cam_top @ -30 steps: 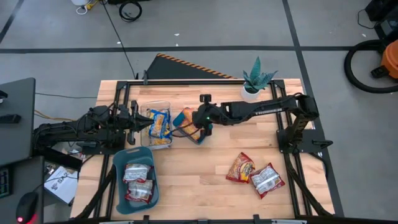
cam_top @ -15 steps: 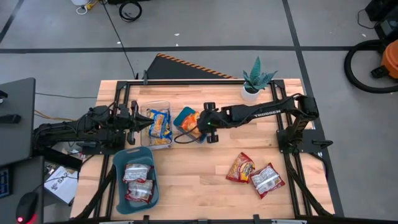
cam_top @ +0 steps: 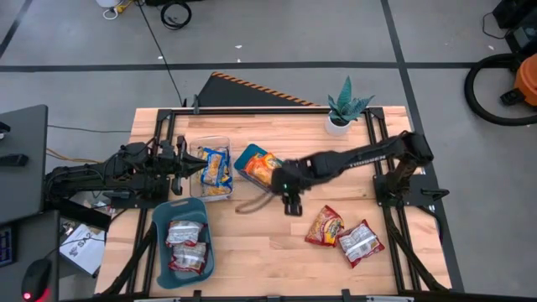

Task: Sort Maruchan noodles
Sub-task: Put the left red noodle pack into the blue bin

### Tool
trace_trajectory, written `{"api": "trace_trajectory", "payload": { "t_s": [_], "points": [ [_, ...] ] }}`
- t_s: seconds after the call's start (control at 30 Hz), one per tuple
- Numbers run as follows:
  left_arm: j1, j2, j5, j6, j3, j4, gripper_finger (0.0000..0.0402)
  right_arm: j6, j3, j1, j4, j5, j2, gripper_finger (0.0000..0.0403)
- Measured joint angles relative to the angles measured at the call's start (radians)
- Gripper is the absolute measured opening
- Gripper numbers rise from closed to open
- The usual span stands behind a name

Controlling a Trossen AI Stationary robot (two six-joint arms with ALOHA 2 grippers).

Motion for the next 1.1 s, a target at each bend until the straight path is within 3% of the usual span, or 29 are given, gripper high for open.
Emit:
{"api": "trace_trajectory", "payload": {
  "t_s": [0.4,0.67,0.87,1.1],
  "points": [
    [0.000,0.000,0.000,0.038,0.000,0.030,0.0037,0.237,-0.001,0.279,-0.223,0.010,0.001,0.0186],
    [0.000,0.000,0.000,0.140,0.000,0.099,0.0037,0.365,-0.062,0.458,-0.182,0.047,0.003,0.0185],
    [0.000,0.000,0.000,0.202,0.000,0.148,0.0037,0.542,-0.069,0.544,-0.189,0.054,0.057,0.0185],
    [0.000,0.000,0.000,0.300,0.000,0.186,0.0037,0.574,-0.069,0.604,-0.232,0.054,0.141,0.0179]
  ]
}}
